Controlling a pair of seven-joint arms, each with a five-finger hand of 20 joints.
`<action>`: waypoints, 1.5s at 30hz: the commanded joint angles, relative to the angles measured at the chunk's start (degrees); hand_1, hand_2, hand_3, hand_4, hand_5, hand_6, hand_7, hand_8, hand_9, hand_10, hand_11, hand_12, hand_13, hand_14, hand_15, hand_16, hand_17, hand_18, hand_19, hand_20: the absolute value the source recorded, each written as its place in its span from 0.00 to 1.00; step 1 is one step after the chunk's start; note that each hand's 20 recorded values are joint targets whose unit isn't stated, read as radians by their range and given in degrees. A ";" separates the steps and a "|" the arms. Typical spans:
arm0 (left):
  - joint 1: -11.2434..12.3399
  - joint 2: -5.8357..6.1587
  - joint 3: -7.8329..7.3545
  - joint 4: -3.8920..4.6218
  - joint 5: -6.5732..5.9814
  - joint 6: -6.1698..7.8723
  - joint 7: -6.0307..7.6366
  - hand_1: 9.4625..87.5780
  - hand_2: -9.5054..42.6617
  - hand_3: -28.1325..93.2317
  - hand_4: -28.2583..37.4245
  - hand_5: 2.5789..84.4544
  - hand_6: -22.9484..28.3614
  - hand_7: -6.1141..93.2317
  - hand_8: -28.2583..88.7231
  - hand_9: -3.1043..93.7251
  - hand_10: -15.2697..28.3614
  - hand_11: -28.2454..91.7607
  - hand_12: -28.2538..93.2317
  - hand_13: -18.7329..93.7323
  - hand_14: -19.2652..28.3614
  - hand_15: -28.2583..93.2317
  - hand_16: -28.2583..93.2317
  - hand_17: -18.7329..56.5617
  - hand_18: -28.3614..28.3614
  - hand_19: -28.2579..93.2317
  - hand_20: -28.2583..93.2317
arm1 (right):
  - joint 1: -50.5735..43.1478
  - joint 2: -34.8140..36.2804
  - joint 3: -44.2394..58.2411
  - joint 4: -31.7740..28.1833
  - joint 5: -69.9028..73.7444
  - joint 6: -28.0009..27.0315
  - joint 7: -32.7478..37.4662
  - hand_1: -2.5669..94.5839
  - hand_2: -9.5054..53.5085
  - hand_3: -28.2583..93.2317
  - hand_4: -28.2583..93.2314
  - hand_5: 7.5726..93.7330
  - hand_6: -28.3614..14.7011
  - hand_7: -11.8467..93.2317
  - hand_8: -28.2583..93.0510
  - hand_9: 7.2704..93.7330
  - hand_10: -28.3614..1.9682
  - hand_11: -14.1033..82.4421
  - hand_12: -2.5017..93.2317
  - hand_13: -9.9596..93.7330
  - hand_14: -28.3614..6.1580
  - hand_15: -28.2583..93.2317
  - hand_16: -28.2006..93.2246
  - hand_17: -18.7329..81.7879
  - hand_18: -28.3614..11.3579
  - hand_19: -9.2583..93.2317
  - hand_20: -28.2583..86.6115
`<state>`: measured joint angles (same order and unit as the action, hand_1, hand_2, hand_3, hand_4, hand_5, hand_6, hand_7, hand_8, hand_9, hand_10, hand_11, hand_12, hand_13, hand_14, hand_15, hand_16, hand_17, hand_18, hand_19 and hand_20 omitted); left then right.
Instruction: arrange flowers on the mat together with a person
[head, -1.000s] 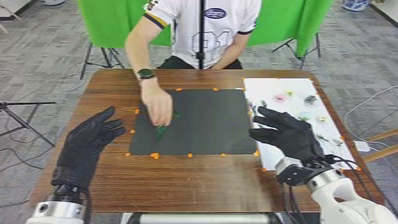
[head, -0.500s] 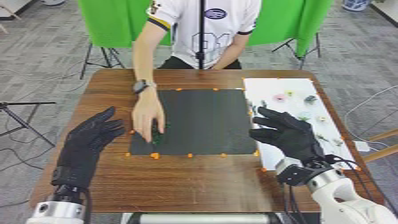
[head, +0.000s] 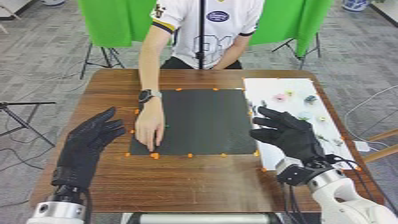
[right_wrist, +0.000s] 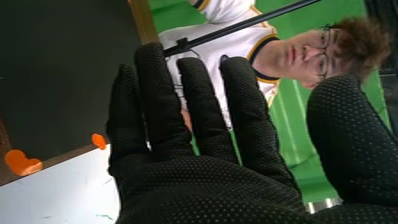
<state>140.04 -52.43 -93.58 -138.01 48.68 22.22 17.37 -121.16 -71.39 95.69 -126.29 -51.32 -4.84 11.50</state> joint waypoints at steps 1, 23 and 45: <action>0.76 0.18 0.23 0.15 -0.33 0.67 -0.01 0.15 0.29 0.88 0.00 0.45 0.63 0.21 0.16 0.42 0.82 0.47 0.32 0.39 0.97 0.67 0.15 0.13 0.88 0.64 0.32 | -0.54 -0.20 0.05 -0.67 -0.19 0.67 -0.18 0.22 0.35 0.90 0.03 0.49 0.57 0.24 0.14 0.47 0.36 0.29 0.16 0.47 0.19 0.58 0.30 0.28 0.13 0.67 0.34; 0.69 1.17 0.33 0.22 -0.61 1.34 1.18 0.15 0.29 0.88 0.00 0.46 0.63 0.21 0.16 0.42 0.82 0.47 0.32 0.39 0.97 0.67 0.15 0.13 0.88 0.64 0.32 | -0.35 5.13 0.75 -6.54 -16.50 9.69 2.49 0.26 0.33 0.88 0.03 0.49 0.57 0.25 0.14 0.47 0.33 0.30 0.16 0.51 0.22 0.63 0.30 0.32 0.10 0.74 0.36; 1.50 0.83 -0.46 -0.08 -0.28 1.18 0.91 0.15 0.29 0.88 0.00 0.46 0.64 0.21 0.16 0.42 0.83 0.47 0.32 0.39 0.97 0.67 0.15 0.13 0.88 0.64 0.32 | 5.21 20.30 -12.04 -6.28 -85.13 18.76 49.97 0.39 0.13 0.81 0.06 0.54 0.49 0.23 0.14 0.57 0.22 0.34 0.16 0.67 0.25 0.70 0.28 0.47 0.00 0.93 0.15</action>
<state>140.74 -51.15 -93.69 -138.05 48.26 23.11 18.69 -116.62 -52.99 84.67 -134.77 -116.00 15.65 54.74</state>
